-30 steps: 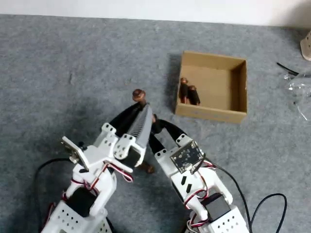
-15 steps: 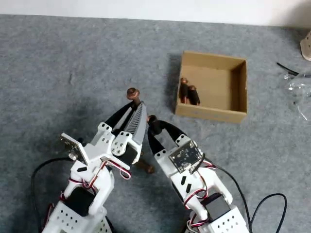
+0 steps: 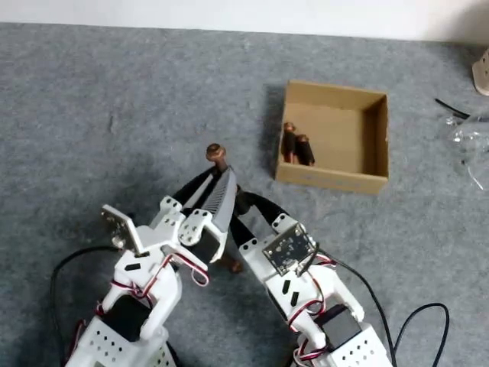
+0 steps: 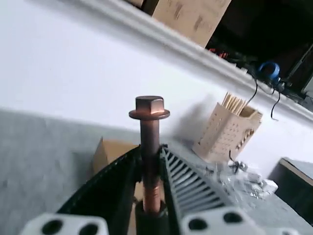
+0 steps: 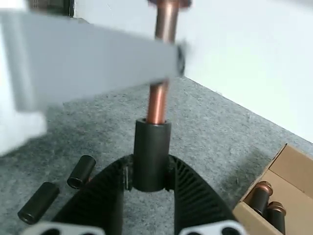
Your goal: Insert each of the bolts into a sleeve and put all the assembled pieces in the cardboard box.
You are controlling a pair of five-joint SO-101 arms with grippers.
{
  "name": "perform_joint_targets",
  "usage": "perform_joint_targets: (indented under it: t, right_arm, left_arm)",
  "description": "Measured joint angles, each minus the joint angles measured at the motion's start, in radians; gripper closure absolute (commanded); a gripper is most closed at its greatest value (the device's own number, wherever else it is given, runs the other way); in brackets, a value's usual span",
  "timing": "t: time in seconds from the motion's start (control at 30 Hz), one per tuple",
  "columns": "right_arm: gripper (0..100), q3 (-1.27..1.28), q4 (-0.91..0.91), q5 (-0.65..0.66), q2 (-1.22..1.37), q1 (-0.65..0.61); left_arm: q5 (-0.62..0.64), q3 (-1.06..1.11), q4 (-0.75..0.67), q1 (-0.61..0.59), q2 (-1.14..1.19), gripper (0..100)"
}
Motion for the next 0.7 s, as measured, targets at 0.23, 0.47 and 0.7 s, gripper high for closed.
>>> perform_joint_targets:
  t: [0.23, 0.47, 0.7]
  right_arm:
    - [99.4, 0.0, 0.002, 0.0, 0.0, 0.0]
    - [99.4, 0.0, 0.002, 0.0, 0.0, 0.0]
    - [99.4, 0.0, 0.002, -0.002, 0.0, 0.005]
  left_arm:
    - [0.034, 0.0, 0.08, 0.005, 0.0, 99]
    - [0.035, 0.0, 0.075, -0.003, 0.0, 99]
    - [0.034, 0.0, 0.095, 0.008, 0.0, 99]
